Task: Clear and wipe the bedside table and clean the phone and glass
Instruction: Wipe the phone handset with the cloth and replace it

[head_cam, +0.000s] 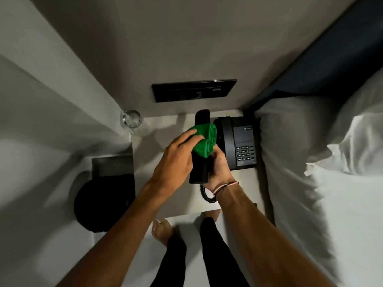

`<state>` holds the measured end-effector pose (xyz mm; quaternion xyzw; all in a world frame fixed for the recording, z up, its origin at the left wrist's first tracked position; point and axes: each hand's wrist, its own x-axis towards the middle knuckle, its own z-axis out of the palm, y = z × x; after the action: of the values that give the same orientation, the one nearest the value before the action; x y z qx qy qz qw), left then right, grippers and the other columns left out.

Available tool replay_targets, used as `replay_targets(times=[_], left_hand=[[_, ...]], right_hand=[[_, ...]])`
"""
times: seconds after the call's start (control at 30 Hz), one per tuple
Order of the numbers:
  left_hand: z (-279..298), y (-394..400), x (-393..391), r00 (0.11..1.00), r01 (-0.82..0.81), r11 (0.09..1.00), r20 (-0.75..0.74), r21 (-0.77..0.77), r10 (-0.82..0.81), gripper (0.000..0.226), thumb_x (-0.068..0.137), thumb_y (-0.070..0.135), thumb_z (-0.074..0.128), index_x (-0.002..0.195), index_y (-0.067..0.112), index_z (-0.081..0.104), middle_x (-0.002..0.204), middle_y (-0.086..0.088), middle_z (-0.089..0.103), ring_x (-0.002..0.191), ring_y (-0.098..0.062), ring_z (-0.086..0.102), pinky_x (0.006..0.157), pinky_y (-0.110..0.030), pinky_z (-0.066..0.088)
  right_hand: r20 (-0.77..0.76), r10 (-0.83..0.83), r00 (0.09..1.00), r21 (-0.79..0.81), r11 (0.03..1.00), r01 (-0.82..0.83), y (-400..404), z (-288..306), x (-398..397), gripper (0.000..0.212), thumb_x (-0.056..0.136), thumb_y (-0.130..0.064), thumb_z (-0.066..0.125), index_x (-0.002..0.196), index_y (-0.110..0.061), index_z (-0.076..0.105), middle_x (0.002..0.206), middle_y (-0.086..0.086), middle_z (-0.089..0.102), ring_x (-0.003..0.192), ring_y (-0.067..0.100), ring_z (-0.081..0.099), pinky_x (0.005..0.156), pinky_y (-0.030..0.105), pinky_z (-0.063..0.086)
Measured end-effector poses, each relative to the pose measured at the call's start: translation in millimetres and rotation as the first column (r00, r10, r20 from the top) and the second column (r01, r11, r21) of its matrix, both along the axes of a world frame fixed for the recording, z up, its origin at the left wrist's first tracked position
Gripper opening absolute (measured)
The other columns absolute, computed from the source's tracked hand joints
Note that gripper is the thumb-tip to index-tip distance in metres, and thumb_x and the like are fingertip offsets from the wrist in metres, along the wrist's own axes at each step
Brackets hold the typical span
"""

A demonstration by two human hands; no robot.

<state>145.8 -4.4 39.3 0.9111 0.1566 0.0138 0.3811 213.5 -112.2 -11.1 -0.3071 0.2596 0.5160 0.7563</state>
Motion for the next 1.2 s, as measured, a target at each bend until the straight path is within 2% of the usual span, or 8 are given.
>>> replay_targets(times=[0.27, 0.47, 0.53, 0.6, 0.7, 0.87, 1.07, 1.2], left_hand=[[-11.1, -8.9, -36.8, 0.996, 0.065, 0.994, -0.059, -0.091, -0.07, 0.061, 0.071, -0.009, 0.043, 0.123, 0.013, 0.066, 0.136, -0.002, 0.061, 0.12, -0.021, 0.061, 0.109, -0.035, 0.046], [19.0, 15.9, -32.9, 0.958, 0.22, 0.934, -0.118, -0.283, -0.261, 0.059, 0.069, -0.003, 0.038, 0.113, 0.015, 0.073, 0.121, 0.005, 0.071, 0.114, -0.006, 0.064, 0.103, -0.026, 0.049], [29.6, 26.3, -24.4, 0.982, 0.138, 0.958, -0.09, -0.252, -0.165, 0.057, 0.075, -0.008, 0.041, 0.116, 0.016, 0.072, 0.123, 0.005, 0.07, 0.115, -0.002, 0.062, 0.106, -0.018, 0.045], [35.0, 36.7, -10.6, 0.999, 0.041, 0.987, -0.021, -0.153, -0.045, 0.058, 0.077, -0.015, 0.046, 0.121, 0.016, 0.069, 0.126, 0.003, 0.068, 0.116, -0.005, 0.061, 0.107, -0.018, 0.043], [29.6, 46.5, 10.7, 0.996, -0.022, 0.999, 0.081, -0.023, 0.024, 0.063, 0.072, -0.012, 0.042, 0.125, 0.012, 0.066, 0.128, -0.003, 0.067, 0.117, -0.014, 0.063, 0.108, -0.025, 0.044], [10.1, 38.1, 32.8, 0.991, -0.132, 0.987, -0.014, 0.092, 0.133, 0.069, 0.078, -0.012, 0.044, 0.139, 0.018, 0.057, 0.147, -0.001, 0.053, 0.133, -0.019, 0.053, 0.114, -0.037, 0.041], [-10.8, 6.0, 23.1, 0.973, 0.036, 0.984, -0.23, 0.175, 0.005, 0.074, 0.085, -0.011, 0.055, 0.148, 0.025, 0.044, 0.161, 0.003, 0.033, 0.151, -0.023, 0.024, 0.11, -0.053, 0.043], [-15.9, -20.2, -1.9, 0.972, 0.051, 0.979, -0.233, 0.196, -0.004, 0.068, 0.083, -0.01, 0.054, 0.145, 0.02, 0.049, 0.157, -0.001, 0.04, 0.147, -0.028, 0.032, 0.098, -0.056, 0.052]], right_hand=[[-0.079, 0.002, 0.997, -0.006, 1.0, -0.002, 17.8, -35.4, 46.0, 0.044, 0.082, -0.042, 0.065, 0.113, -0.01, 0.064, 0.104, 0.003, 0.071, 0.104, 0.019, 0.065, 0.109, 0.036, 0.04], [-0.14, -0.025, 0.99, -0.027, 0.999, 0.022, 16.4, -46.0, 63.6, 0.023, 0.09, -0.029, 0.066, 0.091, -0.006, 0.062, 0.081, 0.005, 0.065, 0.066, 0.015, 0.068, 0.062, 0.025, 0.059], [-0.085, 0.065, 0.994, -0.064, 0.995, -0.07, 16.7, -45.7, 58.7, 0.019, 0.092, -0.025, 0.066, 0.093, -0.007, 0.061, 0.079, 0.008, 0.068, 0.062, 0.015, 0.067, 0.059, 0.025, 0.059], [0.07, 0.191, 0.979, -0.145, 0.973, -0.179, 12.7, -46.9, 47.1, 0.037, 0.082, -0.021, 0.074, 0.113, -0.005, 0.061, 0.101, 0.016, 0.068, 0.077, 0.021, 0.069, 0.073, 0.033, 0.061], [0.193, 0.256, 0.947, -0.21, 0.954, -0.215, 2.0, -42.3, 24.0, 0.039, 0.088, -0.016, 0.065, 0.125, -0.01, 0.055, 0.108, 0.019, 0.07, 0.071, 0.022, 0.069, 0.059, 0.031, 0.057], [0.115, 0.289, 0.95, -0.125, 0.953, -0.274, -13.4, -28.5, -6.3, 0.052, 0.098, -0.055, 0.037, 0.118, -0.015, 0.065, 0.105, 0.01, 0.071, 0.077, 0.02, 0.062, 0.067, 0.034, 0.047], [0.066, 0.163, 0.984, -0.111, 0.982, -0.155, -14.3, -24.5, -18.1, 0.043, 0.1, -0.045, 0.042, 0.097, -0.017, 0.074, 0.087, 0.007, 0.069, 0.076, 0.021, 0.062, 0.072, 0.037, 0.048], [-0.029, 0.087, 0.996, -0.124, 0.988, -0.09, -10.7, -22.7, -9.2, 0.038, 0.097, -0.034, 0.038, 0.096, -0.013, 0.07, 0.082, 0.009, 0.072, 0.074, 0.024, 0.069, 0.078, 0.035, 0.049]])
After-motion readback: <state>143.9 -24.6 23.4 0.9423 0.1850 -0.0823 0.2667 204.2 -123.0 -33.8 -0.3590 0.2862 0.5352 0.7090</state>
